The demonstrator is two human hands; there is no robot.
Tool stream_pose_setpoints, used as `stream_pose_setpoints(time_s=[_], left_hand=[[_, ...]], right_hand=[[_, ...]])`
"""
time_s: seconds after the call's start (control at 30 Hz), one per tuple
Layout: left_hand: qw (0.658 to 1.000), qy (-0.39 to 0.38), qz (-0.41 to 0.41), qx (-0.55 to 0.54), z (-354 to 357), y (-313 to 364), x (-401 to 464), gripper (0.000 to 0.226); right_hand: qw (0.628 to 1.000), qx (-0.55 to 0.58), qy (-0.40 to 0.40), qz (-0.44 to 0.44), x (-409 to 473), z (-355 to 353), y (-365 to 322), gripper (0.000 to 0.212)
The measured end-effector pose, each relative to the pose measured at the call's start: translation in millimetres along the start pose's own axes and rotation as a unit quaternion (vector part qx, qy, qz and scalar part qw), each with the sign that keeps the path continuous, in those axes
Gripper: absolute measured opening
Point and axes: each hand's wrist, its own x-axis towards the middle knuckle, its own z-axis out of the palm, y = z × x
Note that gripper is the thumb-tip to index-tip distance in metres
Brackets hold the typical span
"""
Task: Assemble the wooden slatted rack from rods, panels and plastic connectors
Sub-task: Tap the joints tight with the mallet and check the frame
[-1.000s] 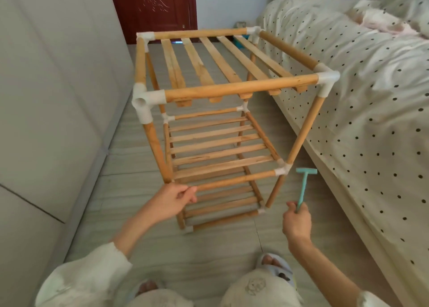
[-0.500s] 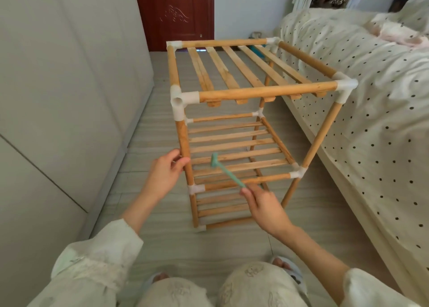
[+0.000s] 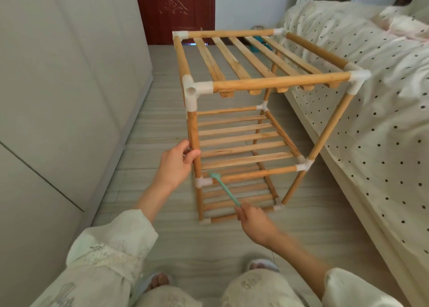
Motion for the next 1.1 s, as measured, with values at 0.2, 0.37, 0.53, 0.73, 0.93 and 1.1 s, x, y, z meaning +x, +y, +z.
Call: stream_pose_setpoints(time_s=[0.2,0.37,0.53,0.73,0.93,1.1], left_hand=[[1.0,0.004,0.024,0.009,21.9,20.0,5.8,0.015],[0.999,-0.01,0.039,0.034,33.4,31.6,10.3,0.015],[0.998,-0.021,0.053,0.031,37.2,35.1,17.1,0.01],[0.997,-0.024,0.062,0.024,37.8,34.5,19.1,0.009],[0.998,-0.034,0.058,0.017,38.7,32.6,18.8,0.011],[0.997,-0.039,0.059,0.008,36.7,34.7,16.8,0.008]], right_hand=[[0.939,0.276,0.202,-0.029,-0.8,-4.7,-8.7,0.035],[0.951,0.244,0.186,0.034,5.8,4.8,13.0,0.039],[0.973,0.208,0.082,0.056,-0.1,12.1,16.7,0.042],[0.901,0.397,0.174,0.011,2.6,5.6,12.2,0.046],[0.941,0.283,0.176,0.056,-5.5,15.6,25.1,0.048],[0.96,0.23,0.112,0.113,3.3,12.8,20.6,0.047]])
